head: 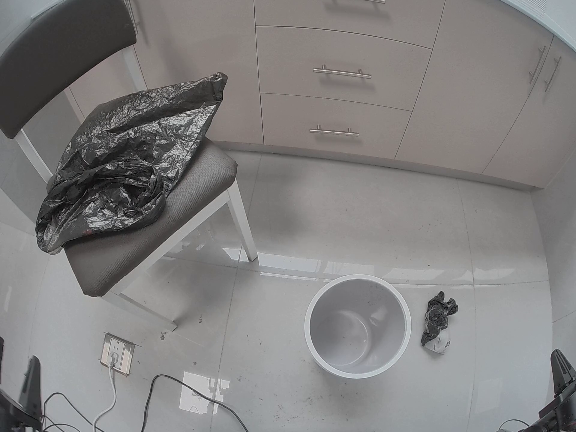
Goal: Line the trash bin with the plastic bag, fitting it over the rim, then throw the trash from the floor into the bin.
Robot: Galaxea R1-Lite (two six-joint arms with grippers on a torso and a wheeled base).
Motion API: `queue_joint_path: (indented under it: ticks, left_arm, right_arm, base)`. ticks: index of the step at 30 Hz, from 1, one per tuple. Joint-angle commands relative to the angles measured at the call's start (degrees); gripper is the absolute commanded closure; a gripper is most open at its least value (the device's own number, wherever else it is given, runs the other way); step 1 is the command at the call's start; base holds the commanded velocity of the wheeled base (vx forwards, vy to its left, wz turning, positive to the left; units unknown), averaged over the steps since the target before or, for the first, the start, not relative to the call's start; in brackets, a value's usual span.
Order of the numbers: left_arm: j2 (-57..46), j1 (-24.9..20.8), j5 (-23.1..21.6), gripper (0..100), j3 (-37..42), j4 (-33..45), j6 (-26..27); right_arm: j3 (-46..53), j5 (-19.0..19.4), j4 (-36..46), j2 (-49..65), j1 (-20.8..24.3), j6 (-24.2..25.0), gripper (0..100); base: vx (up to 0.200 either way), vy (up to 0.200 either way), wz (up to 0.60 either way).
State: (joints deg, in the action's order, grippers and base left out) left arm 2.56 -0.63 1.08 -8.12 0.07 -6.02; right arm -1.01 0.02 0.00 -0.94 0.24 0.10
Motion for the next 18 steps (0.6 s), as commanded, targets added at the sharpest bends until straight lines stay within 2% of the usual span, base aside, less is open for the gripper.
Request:
queue_joint_path:
  ticks: [1, 6, 8, 11, 12, 13, 14, 15, 16, 18]
  left_arm:
    - [12.56, -1.91, -0.47, 0, -14.12, -0.07, -3.29]
    - [13.0, -1.91, -0.29, 0, -17.98, 2.21, -3.38]
    - [13.96, -2.0, -0.56, 0, -20.71, 5.73, -3.29]
    - [18.97, -2.09, -1.44, 0, -22.99, 6.52, -3.29]
    - [20.64, -2.09, -1.61, 0, -23.79, 6.52, -3.29]
    - [22.49, -2.09, -1.7, 0, -24.66, 6.52, -3.21]
    - [24.51, -2.09, -1.79, 0, -25.1, 6.52, -3.12]
    - [25.04, -2.09, -1.79, 0, -25.19, 6.52, -3.03]
    - [28.03, -2.09, -1.61, 0, -25.28, 6.69, -1.98]
    - [33.91, -2.27, -1.26, 0, -24.75, 6.96, 1.72]
  right_arm:
    - [0.92, -0.02, 0.0, 0.94, 0.02, -0.01, 100]
    - [0.92, -0.11, -0.09, 0.94, 0.02, -0.27, 100]
    - [-0.13, -0.02, -1.49, 0.94, 0.02, -0.19, 100]
    - [-17.88, -0.64, -4.57, -9.26, 1.95, 7.55, 100]
    - [-22.28, -0.99, -4.66, -12.86, 1.95, 8.78, 100]
    - [-26.23, -0.55, -4.75, -15.5, 1.87, 7.2, 100]
    - [-29.22, 0.15, -4.22, -18.57, 2.39, 3.42, 100]
    - [-29.57, 0.33, -4.13, -19.45, 2.48, 2.28, 100]
    - [-28.7, 1.12, -5.19, -23.76, 2.83, -1.94, 100]
    - [-27.03, 1.73, -8.17, -29.12, 3.71, -0.71, 100]
  base:
    - [0.0, 0.0, 0.0]
    - [0.0, 0.0, 0.0]
    - [0.0, 0.0, 0.0]
    - [0.0, 0.0, 0.0]
    - [0.0, 0.0, 0.0]
    - [0.0, 0.0, 0.0]
    - [0.0, 0.0, 0.0]
    - [0.0, 0.0, 0.0]
    - [0.0, 0.0, 0.0]
    - [0.0, 0.0, 0.0]
